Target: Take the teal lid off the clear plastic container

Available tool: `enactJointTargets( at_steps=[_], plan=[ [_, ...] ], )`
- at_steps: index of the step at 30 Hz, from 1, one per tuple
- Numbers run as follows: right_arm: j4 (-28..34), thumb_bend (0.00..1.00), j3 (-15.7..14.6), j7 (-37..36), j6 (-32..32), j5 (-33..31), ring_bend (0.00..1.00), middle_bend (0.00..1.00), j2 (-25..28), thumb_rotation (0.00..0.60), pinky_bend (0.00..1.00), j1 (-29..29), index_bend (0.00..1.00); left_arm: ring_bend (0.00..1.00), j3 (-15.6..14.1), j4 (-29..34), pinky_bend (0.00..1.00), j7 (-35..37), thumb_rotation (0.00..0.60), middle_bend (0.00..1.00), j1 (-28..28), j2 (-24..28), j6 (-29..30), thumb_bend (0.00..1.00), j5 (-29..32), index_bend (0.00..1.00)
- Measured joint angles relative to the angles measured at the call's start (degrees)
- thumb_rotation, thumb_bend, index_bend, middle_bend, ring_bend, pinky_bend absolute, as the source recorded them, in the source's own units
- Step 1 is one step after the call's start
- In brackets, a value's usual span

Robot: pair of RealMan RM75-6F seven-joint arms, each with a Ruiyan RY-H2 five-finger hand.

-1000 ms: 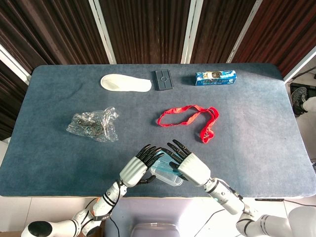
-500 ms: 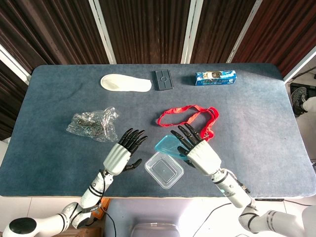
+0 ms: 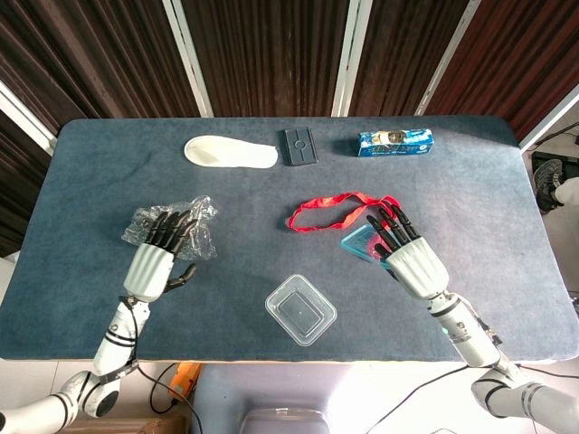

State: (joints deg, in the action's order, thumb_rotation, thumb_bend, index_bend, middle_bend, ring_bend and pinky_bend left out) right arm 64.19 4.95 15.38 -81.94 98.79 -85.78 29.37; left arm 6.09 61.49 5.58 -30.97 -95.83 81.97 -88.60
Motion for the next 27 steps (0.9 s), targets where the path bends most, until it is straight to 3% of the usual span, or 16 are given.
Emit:
enactJointTargets(
  at_steps=[6, 9, 12, 17, 27],
  plan=[
    [-13.0, 0.57, -2.6, -2.0, 3.9, -1.6, 0.02, 0.24, -5.5, 0.6, 0.0, -1.1, 0.68, 0.0, -1.1, 1.0, 0.0, -1.3, 0.6, 0.0, 2.5, 2.7, -3.0, 0.32, 2.8, 0.0],
    [-16.9, 0.41, -4.3, -4.5, 5.8, -2.1, 0.0, 0.2, -8.5, 0.6, 0.0, -1.7, 0.53, 0.0, -1.5, 2.4, 0.0, -3.2, 0.6, 0.0, 3.5, 3.8, -5.1, 0.32, 4.8, 0.0],
    [-16.9, 0.24, -5.7, -6.9, 6.5, -2.3, 0.0, 0.13, -8.7, 0.6, 0.0, -2.4, 0.3, 0.0, -1.7, 3.7, 0.0, -3.7, 0.6, 0.0, 4.7, 5.0, -6.3, 0.32, 6.1, 0.0],
    [-11.3, 0.12, -7.4, -7.5, 7.0, -2.0, 0.0, 0.04, -4.9, 0.6, 0.0, -3.4, 0.03, 0.0, -1.8, 4.1, 0.0, -3.4, 0.6, 0.0, 5.8, 5.6, -5.4, 0.32, 6.0, 0.0],
    [10.8, 0.1, -10.6, -0.9, 8.8, -3.0, 0.0, 0.0, 10.9, 0.6, 0.0, -6.1, 0.0, 0.0, -3.6, 9.9, 0.0, -6.6, 0.6, 0.0, 8.8, 11.0, -4.7, 0.32, 6.0, 0.0]
  ],
)
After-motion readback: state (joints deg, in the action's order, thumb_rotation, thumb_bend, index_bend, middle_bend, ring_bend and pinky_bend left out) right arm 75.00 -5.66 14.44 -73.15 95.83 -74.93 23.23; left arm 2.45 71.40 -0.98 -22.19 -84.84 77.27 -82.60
